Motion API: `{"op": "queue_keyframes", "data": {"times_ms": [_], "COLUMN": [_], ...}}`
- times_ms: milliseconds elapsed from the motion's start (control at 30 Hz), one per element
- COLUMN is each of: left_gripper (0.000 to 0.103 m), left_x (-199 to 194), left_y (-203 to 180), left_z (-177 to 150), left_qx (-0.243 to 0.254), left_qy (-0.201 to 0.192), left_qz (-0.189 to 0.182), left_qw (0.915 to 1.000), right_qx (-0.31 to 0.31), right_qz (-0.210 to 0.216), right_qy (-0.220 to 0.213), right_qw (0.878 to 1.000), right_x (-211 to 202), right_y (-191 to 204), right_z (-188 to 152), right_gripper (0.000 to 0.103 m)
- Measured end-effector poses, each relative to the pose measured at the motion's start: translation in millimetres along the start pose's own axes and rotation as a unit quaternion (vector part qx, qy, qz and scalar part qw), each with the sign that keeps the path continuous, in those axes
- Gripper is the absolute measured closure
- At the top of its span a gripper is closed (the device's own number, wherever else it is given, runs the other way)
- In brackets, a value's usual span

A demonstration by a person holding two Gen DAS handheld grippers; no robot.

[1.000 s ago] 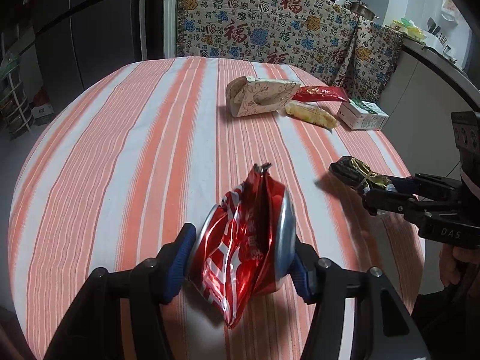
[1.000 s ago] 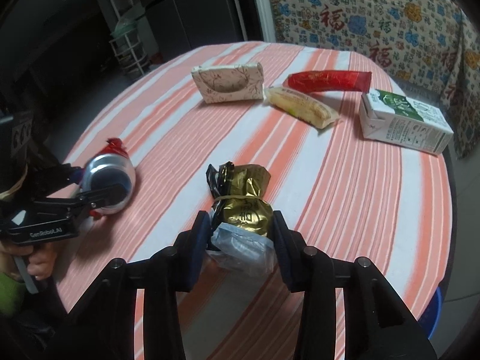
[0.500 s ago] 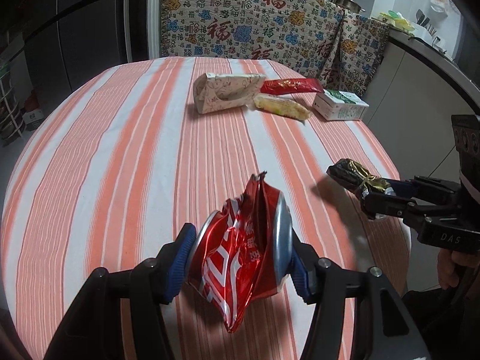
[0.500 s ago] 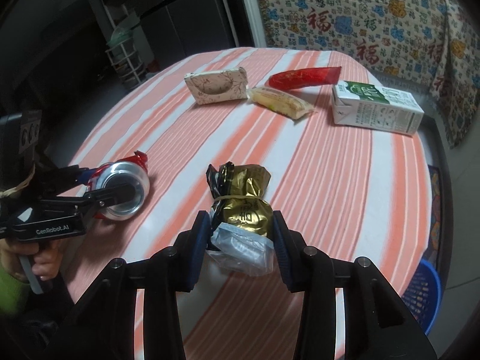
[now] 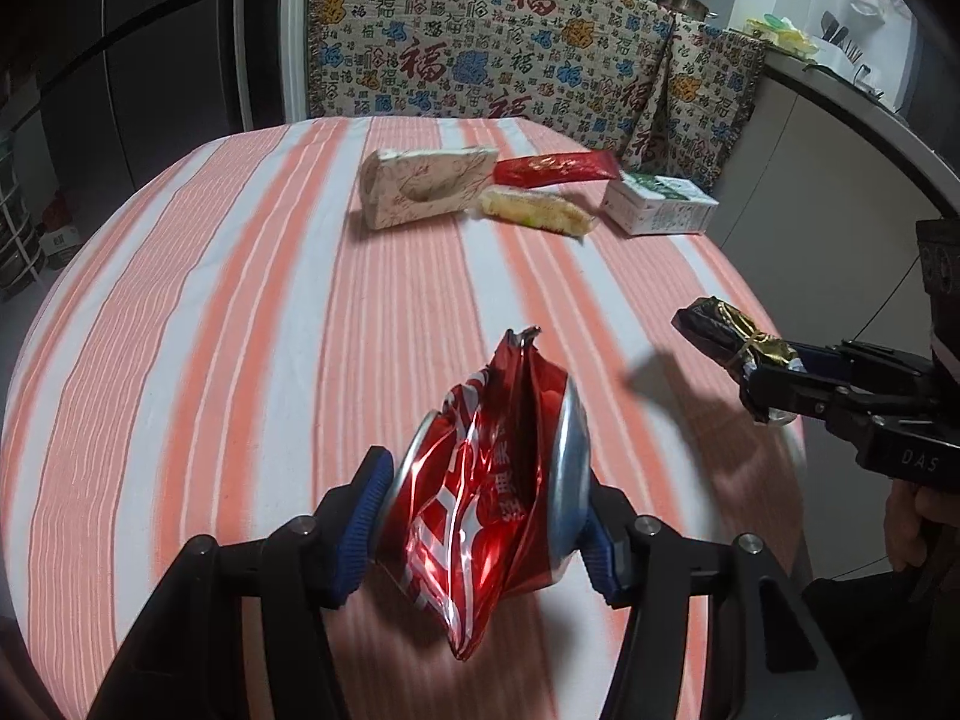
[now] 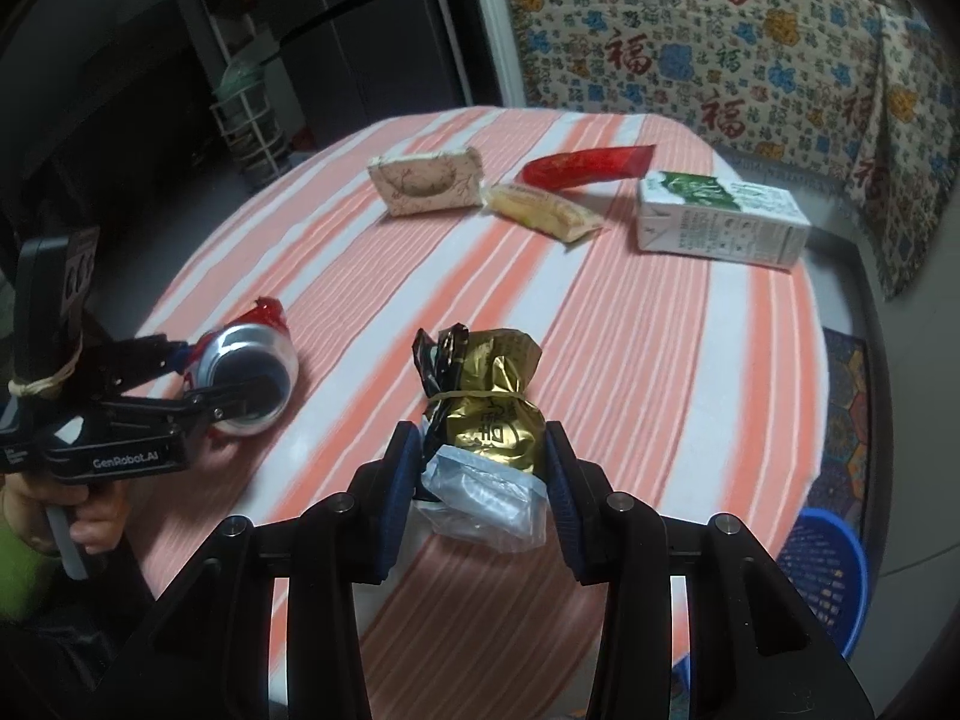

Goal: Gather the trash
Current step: 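Carry the cola can and gold candy to the blue basket and release both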

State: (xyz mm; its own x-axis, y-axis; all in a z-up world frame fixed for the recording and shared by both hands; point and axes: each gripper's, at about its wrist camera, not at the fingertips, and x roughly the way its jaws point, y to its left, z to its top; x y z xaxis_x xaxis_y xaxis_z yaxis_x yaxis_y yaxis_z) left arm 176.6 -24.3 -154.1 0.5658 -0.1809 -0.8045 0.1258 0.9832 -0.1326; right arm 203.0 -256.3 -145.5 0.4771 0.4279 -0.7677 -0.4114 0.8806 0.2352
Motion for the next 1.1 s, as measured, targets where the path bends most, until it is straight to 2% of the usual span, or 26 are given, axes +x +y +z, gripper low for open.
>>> {"op": "queue_keyframes", "data": {"times_ms": [167,367,633,767,967,1100], "left_gripper": [0.045,0.045,0.045,0.045,0.045,0.044], "left_x": [2,15,59,88,129,150], "left_y": [-36,-116,-234,-284,-319,-330], "left_z": [13,32,46,45,42,37], "left_qx": [0.014,0.067,0.137,0.164,0.168,0.168], "left_qy": [-0.001,0.003,0.037,0.056,0.086,0.102], "left_qz": [-0.031,-0.088,-0.167,-0.19,-0.206,-0.21], "left_qw": [0.9994,0.9939,0.9757,0.9663,0.9603,0.9577], "right_qx": [0.043,0.114,0.202,0.245,0.287,0.301], "right_qz": [-0.012,-0.062,-0.162,-0.187,-0.198,-0.196], "right_qy": [-0.02,-0.047,-0.035,-0.02,-0.008,-0.007], "right_qw": [0.999,0.99,0.965,0.951,0.937,0.933], "right_x": [-19,-60,-101,-111,-117,-118], "right_y": [-31,-96,-185,-220,-254,-263], "right_z": [-4,-26,-75,-93,-112,-118], "right_gripper": [0.061,0.061,0.061,0.061,0.061,0.061]}}
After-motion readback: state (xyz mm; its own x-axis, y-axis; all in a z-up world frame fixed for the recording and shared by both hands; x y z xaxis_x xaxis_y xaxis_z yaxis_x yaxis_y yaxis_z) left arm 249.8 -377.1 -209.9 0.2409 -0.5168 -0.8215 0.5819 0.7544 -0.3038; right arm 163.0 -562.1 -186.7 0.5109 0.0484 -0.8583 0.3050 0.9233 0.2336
